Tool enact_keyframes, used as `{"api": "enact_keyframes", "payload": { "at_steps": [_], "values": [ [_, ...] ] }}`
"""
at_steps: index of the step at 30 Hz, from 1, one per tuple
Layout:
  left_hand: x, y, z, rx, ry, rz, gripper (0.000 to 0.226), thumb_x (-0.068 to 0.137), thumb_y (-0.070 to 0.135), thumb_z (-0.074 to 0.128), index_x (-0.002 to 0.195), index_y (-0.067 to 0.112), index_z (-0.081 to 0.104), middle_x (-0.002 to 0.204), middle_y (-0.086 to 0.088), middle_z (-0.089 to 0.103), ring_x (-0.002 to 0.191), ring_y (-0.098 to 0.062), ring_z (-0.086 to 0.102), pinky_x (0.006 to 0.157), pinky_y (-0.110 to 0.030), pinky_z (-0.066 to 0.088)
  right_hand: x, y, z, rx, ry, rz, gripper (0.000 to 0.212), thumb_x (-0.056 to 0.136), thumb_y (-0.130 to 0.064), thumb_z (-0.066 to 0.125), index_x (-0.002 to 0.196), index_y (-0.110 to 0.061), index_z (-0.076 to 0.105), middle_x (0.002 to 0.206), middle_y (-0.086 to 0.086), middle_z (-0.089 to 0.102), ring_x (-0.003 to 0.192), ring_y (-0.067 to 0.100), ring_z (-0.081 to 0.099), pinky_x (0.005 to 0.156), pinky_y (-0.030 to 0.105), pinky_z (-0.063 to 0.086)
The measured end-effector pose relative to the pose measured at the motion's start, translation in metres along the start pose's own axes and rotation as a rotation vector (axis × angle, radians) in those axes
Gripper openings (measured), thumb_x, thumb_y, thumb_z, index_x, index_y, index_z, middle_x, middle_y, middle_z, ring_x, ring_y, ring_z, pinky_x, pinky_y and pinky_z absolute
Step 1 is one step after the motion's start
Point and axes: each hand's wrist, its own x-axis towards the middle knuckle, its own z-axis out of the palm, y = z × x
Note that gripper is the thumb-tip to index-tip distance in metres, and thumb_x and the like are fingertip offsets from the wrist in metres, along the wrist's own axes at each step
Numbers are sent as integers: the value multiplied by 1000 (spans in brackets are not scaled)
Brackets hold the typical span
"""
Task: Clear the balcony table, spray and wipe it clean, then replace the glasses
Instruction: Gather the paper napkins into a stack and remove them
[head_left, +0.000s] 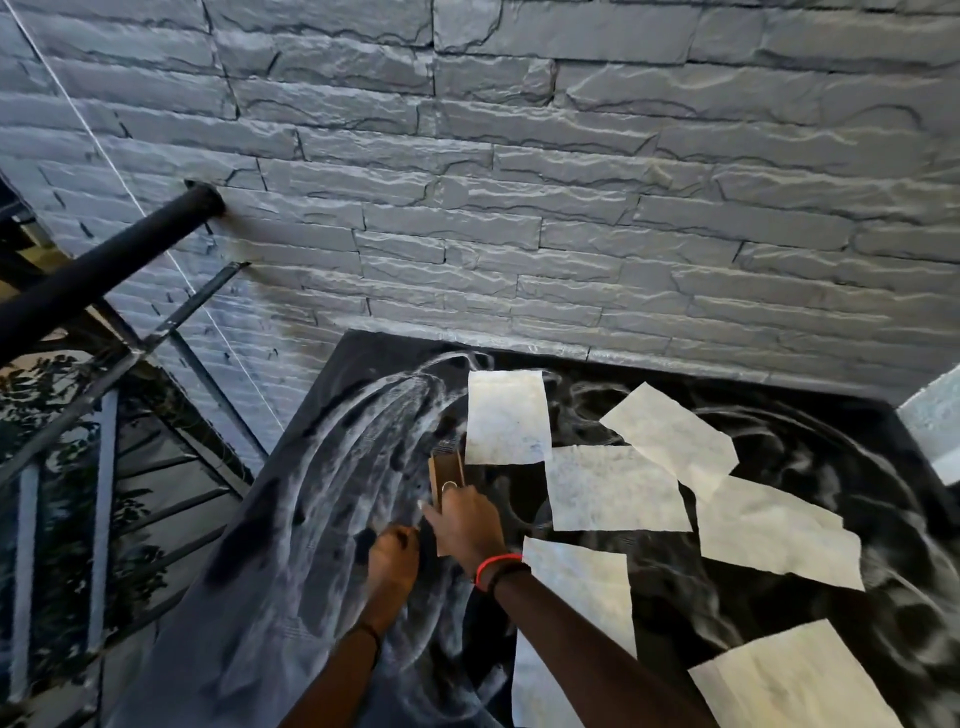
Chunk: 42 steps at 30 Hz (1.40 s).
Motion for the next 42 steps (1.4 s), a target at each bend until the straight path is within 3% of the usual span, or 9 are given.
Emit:
{"api": "enact_keyframes", "payload": {
  "at_steps": [9,15,17,20,25,29,32,37,42],
  "values": [
    [-26,4,39,147,32,163,32,93,32,56,69,12,63,74,-20,67,74,-39,64,60,-36,47,-33,84,-40,198,116,228,32,91,-42,49,83,-13,59,83,11,68,81,29,64,71,33,53],
    [-59,25,74,37,27,95,35,97,27,50,108,-4,62,107,-27,65,104,-45,59,84,-41,45,-73,178,-64,415,112,496,27,88,-42,47,76,-19,56,79,12,69,74,30,68,60,32,57],
    [-68,27,84,30,-40,93,36,99,27,46,115,-2,58,113,-22,62,109,-40,57,86,-34,42,-89,206,-71,429,171,531,28,86,-42,47,77,-17,58,80,14,69,74,31,68,68,40,58],
    [-90,36,112,42,-181,164,27,99,29,43,105,8,58,106,-17,62,103,-34,59,83,-30,42,-127,250,-93,369,273,603,27,89,-32,50,81,-10,64,81,16,68,79,34,65,75,43,55],
    [-111,57,154,19,-210,395,33,97,16,51,66,18,40,57,1,44,54,-14,47,55,-27,39,-176,307,-114,173,432,700,10,84,-3,58,78,2,65,81,22,67,82,39,63,75,42,49],
    [-129,83,191,29,-423,482,21,97,22,51,77,16,50,68,-1,53,66,-15,56,60,-23,45,-211,356,-113,120,436,763,7,70,13,63,76,9,62,78,28,64,81,44,61,73,45,47],
    [-144,93,221,86,-522,572,16,97,23,51,91,9,57,85,-5,61,80,-14,60,72,-25,50,-221,372,-112,112,386,778,16,74,7,65,89,9,63,94,27,64,94,43,59,82,43,47],
    [-167,105,260,85,-565,686,12,96,16,52,90,8,57,85,-2,58,79,-13,58,72,-23,48,-216,386,-104,149,337,751,31,82,-13,68,106,5,62,111,25,60,114,41,49,99,40,40],
    [-178,107,281,135,-559,748,10,95,13,51,90,8,57,85,2,53,80,-11,55,72,-21,46,-211,387,-108,104,343,669,14,78,0,65,88,10,62,94,29,60,98,45,54,90,44,43]
  ]
}}
